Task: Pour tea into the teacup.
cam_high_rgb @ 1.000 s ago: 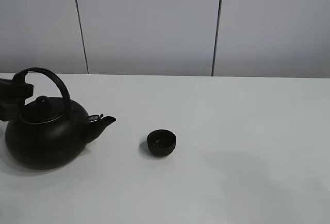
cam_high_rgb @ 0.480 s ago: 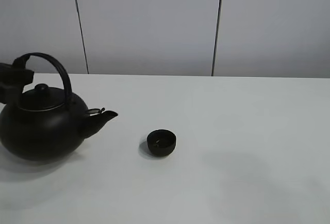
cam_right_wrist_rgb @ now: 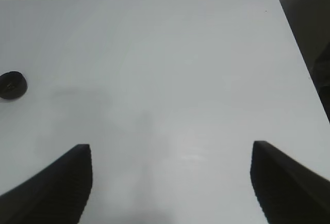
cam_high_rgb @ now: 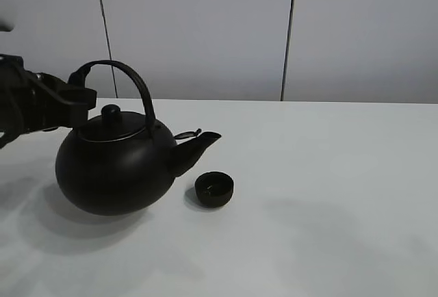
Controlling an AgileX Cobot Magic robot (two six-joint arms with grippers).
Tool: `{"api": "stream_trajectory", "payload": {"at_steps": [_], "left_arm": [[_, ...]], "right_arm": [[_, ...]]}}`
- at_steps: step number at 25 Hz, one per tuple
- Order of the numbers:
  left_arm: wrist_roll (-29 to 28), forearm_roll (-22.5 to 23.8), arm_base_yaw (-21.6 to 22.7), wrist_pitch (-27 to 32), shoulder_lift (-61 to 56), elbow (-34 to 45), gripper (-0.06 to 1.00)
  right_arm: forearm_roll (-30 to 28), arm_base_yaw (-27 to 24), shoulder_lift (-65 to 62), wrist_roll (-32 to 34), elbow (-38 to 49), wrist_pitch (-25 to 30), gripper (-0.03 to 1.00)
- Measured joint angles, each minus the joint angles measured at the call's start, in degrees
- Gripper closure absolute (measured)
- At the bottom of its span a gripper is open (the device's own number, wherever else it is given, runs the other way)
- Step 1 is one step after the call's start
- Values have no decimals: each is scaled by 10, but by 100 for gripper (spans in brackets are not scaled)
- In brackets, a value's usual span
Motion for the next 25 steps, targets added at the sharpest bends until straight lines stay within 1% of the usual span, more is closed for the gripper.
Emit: {"api": "stream_trajectory", "payload": {"at_steps": [2,4,6,11,15,18,22,25], "left_arm": [[20,-43,-23,5,0,0,82],[45,-76,-45,18,0,-9,82],[66,-101,-58,29,6,-23,82],[95,-118,-65,32,44,-53,82],[140,-141,-66,47,53,-55,82],[170,-151,-66,49,53,-55,82],[210,-176,-66,55,53,-55,82],[230,-187,-66,58,53,-55,82]], "right_arm": [[0,0,0,0,0,0,39],[0,0,0,0,0,0,39],[0,0,0,0,0,-1,39],[0,0,0,0,0,0,39],[0,0,0,0,0,0,39],[0,0,0,0,0,0,39],[0,0,0,0,0,0,39],[0,0,0,0,0,0,39]]}}
